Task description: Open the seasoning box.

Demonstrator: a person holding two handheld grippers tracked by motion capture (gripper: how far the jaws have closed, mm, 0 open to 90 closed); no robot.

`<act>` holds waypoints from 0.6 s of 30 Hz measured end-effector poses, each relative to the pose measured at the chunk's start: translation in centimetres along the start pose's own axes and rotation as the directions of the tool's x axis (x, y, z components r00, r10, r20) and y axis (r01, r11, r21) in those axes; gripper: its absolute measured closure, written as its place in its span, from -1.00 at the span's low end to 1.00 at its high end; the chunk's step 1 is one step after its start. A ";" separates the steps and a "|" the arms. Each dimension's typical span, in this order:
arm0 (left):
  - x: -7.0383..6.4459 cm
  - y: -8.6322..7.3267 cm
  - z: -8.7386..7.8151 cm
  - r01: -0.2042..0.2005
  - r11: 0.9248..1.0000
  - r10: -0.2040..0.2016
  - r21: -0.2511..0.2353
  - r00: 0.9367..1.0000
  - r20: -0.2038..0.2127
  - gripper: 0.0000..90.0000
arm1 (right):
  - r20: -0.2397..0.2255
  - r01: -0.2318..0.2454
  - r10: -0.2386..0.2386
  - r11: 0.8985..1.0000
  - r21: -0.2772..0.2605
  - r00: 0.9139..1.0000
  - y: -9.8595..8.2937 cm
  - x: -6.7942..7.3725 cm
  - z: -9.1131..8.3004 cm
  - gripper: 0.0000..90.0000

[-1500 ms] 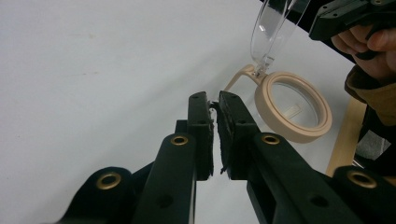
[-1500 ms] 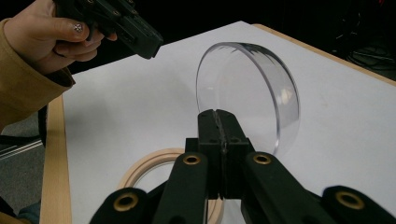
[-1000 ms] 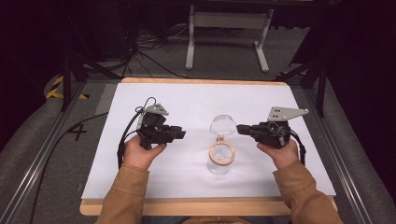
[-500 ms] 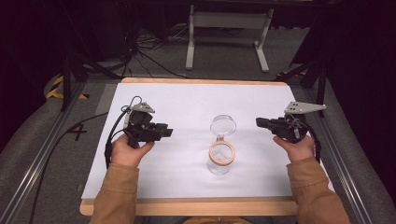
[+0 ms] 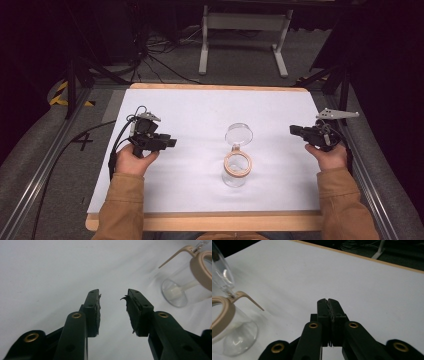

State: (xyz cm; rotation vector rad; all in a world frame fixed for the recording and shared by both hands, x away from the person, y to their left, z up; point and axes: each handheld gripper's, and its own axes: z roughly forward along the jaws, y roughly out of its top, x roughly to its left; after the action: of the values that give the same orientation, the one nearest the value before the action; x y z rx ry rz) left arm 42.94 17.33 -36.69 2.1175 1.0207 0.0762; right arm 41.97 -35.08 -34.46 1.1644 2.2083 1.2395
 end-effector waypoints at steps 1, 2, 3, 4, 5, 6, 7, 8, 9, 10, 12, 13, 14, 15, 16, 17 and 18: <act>0.3 -0.1 0.2 0.007 1.000 -0.007 -0.002 1.000 -0.005 0.40 | 0.005 -0.005 0.005 1.000 0.009 1.000 -0.2 -0.3 0.2 0.95; 0.5 -0.3 0.3 0.014 1.000 -0.014 0.002 1.000 -0.006 0.40 | 0.007 -0.015 0.015 1.000 0.021 1.000 -0.5 -0.6 0.5 0.94; 0.6 -0.4 0.4 0.023 1.000 -0.023 0.000 1.000 -0.004 0.40 | 0.009 -0.019 0.019 0.999 0.033 1.000 -0.7 -0.8 0.7 0.94; 0.8 -0.5 0.6 0.031 0.999 -0.031 0.007 0.999 -0.008 0.40 | 0.010 -0.026 0.026 0.999 0.036 1.000 -0.8 -1.0 0.8 0.94; 0.9 -0.6 0.7 0.032 0.999 -0.032 0.008 0.999 -0.012 0.39 | 0.011 -0.035 0.035 0.998 0.043 0.999 -1.0 -1.3 1.0 0.93; 1.1 -0.7 0.8 0.033 0.999 -0.032 0.015 0.999 -0.012 0.39 | 0.012 -0.036 0.035 0.998 0.047 0.999 -1.1 -1.4 1.1 0.92; 1.2 -0.8 1.0 0.038 0.999 -0.038 0.013 0.999 -0.016 0.39 | 0.014 -0.042 0.041 0.998 0.048 0.999 -1.4 -1.7 1.3 0.90; 1.3 -0.9 1.2 0.044 0.999 -0.044 0.017 0.999 -0.017 0.39 | 0.014 -0.046 0.046 0.998 0.050 0.999 -1.5 -1.8 1.5 0.89; 1.3 -1.0 1.4 0.047 0.999 -0.047 0.019 0.999 -0.015 0.39 | 0.006 -0.047 0.047 0.998 0.052 0.999 -1.7 -2.0 1.7 0.88; 1.4 -1.0 1.6 0.045 0.999 -0.044 0.025 0.999 -0.019 0.39 | 0.004 -0.045 0.045 0.998 0.053 0.999 -1.8 -2.0 1.9 0.87; 1.5 -1.2 2.3 0.035 0.999 -0.034 0.042 0.999 -0.025 0.39 | 0.004 -0.043 0.043 0.997 0.069 0.999 -2.1 -2.2 2.3 0.86; 1.5 -1.3 2.6 0.041 0.998 -0.039 0.047 0.999 -0.025 0.39 | 0.002 -0.050 0.050 0.996 0.075 0.999 -2.3 -2.3 2.6 0.85; 1.5 -1.4 2.9 0.041 0.998 -0.040 0.054 0.999 -0.025 0.39 | 0.000 -0.046 0.046 0.996 0.081 0.999 -2.4 -2.4 2.8 0.84; 1.6 -1.4 3.1 0.039 0.997 -0.038 0.062 0.999 -0.025 0.39 | 0.002 -0.048 0.048 0.995 0.088 0.999 -2.6 -2.5 3.0 0.84; 1.6 -1.5 3.4 0.045 0.997 -0.044 0.064 0.999 -0.024 0.39 | 0.003 -0.048 0.048 0.994 0.095 0.999 -2.8 -2.6 3.3 0.84; 1.7 -1.6 3.6 0.042 0.997 -0.040 0.072 0.999 -0.028 0.38 | 0.005 -0.046 0.046 0.993 0.105 0.999 -3.0 -2.6 3.5 0.83; 1.7 -1.6 3.7 0.038 0.996 -0.036 0.077 0.999 -0.031 0.38 | 0.004 -0.048 0.048 0.993 0.112 0.999 -3.1 -2.7 3.7 0.83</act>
State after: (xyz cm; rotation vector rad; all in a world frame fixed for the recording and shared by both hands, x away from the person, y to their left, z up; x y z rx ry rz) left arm 44.38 16.82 -40.81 2.1719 1.0963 0.0507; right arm 44.44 -36.07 -39.35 1.2671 2.2872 1.1454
